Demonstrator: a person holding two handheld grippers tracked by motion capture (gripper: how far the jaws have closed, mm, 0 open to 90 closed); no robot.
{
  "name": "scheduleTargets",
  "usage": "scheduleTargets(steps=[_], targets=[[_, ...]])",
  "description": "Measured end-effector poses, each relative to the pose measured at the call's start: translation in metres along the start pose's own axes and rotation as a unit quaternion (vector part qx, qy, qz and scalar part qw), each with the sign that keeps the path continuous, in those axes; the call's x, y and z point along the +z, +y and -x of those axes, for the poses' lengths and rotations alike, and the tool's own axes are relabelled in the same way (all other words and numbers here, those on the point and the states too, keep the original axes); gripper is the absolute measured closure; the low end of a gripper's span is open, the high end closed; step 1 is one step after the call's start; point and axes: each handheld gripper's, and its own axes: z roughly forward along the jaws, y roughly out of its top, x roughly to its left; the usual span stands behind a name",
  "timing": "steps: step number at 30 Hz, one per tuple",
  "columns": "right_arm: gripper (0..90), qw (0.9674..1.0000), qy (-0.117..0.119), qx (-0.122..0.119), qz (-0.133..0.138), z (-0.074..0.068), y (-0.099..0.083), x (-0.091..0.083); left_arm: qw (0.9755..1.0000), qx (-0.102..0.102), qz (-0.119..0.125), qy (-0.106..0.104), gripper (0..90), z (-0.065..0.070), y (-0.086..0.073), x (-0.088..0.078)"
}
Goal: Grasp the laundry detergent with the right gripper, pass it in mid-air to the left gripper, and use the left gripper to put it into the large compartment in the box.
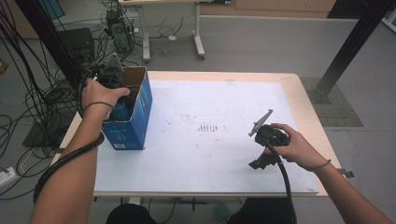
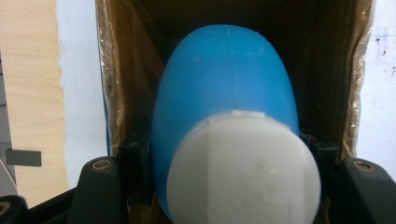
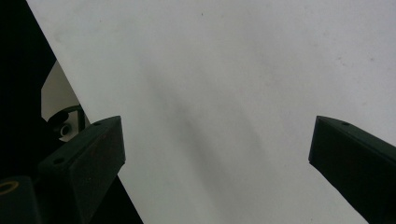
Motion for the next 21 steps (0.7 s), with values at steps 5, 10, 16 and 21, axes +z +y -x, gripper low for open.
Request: scheduleTargets(steps=[5, 10, 16, 21], targets=[[3.6, 1.0, 0.0, 0.0, 0.0, -0.0003, -0.0003, 0.0002, 1.0, -0.004, 0.0, -0.002, 37.6, -0.0005, -0.0016, 0.0046], [3.6, 1.0, 0.0, 0.001, -0.001, -0.0005, 0.0004, 0.001, 1.0, -0.003, 0.001, 0.001, 37.6, 0.0014, -0.0012, 0.0054], [3.6, 1.0, 0.002, 0.001, 0.0, -0.0009, 0.0006, 0.0017, 1.0, -0.005, 0.001, -0.001, 37.6, 0.0002, -0.0011, 0.006], [3.6, 1.0, 0.001, 0.002, 0.0, -0.0002, 0.0003, 0.0016, 1.0, -0.006, 0.001, -0.001, 37.6, 0.0, -0.0009, 0.0065]])
